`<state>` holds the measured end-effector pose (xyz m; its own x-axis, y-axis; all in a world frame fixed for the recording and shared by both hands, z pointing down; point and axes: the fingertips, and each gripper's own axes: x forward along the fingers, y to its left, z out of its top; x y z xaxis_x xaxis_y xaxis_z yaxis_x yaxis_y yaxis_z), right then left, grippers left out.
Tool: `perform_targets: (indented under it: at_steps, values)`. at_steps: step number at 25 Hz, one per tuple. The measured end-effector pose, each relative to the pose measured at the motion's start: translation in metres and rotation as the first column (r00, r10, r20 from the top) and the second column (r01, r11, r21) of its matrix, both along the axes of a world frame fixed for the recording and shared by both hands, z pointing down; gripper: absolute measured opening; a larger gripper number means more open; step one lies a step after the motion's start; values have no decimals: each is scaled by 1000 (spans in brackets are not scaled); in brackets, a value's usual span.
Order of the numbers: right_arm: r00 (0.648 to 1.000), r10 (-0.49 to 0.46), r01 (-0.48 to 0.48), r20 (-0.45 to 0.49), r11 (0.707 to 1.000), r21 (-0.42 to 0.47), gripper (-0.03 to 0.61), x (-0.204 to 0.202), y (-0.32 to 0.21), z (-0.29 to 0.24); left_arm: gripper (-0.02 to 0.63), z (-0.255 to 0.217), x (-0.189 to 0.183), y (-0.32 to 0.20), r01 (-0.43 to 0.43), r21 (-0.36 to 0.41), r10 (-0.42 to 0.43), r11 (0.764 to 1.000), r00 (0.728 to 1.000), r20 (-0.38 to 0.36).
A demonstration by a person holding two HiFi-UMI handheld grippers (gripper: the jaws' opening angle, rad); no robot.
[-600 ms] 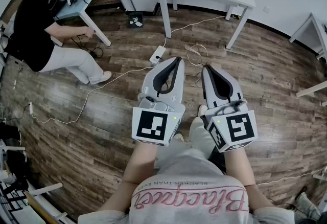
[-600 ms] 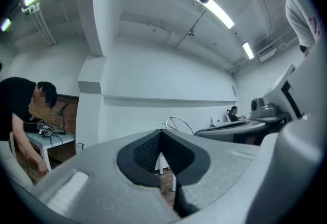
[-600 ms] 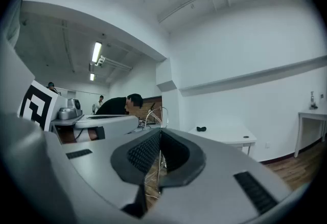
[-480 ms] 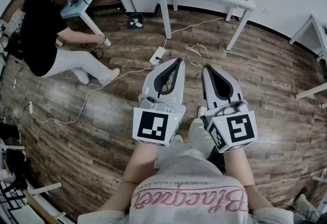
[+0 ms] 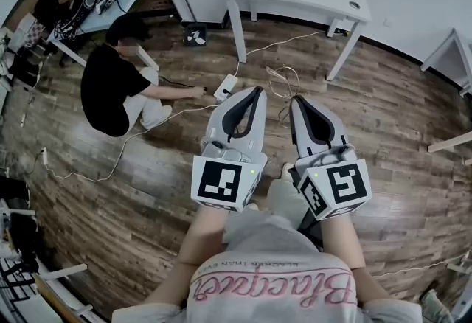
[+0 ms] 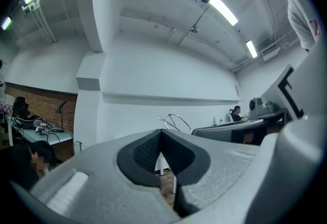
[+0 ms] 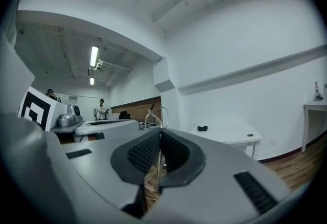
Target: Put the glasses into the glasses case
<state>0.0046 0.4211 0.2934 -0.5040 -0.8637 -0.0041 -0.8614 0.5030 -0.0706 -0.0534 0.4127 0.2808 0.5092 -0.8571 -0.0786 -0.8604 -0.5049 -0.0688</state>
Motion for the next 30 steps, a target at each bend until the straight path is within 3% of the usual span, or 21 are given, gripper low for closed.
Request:
perform_targets:
  at_steps: [11,17,30]
  values:
    - [996,-90,90,14,996,11,12,41,-97,-10,5,-4,39,-95,75,-4,-75,997,997,6]
    - [992,-130,130,5,992,6,12,67,-141,-16,5,-14,54,-143,128,-7,-128,992,991,-26]
    - [986,-164,164,9,986,-13,12,86,-185,-6,5,-6,84,-178,164,-8,-164,986,986,4]
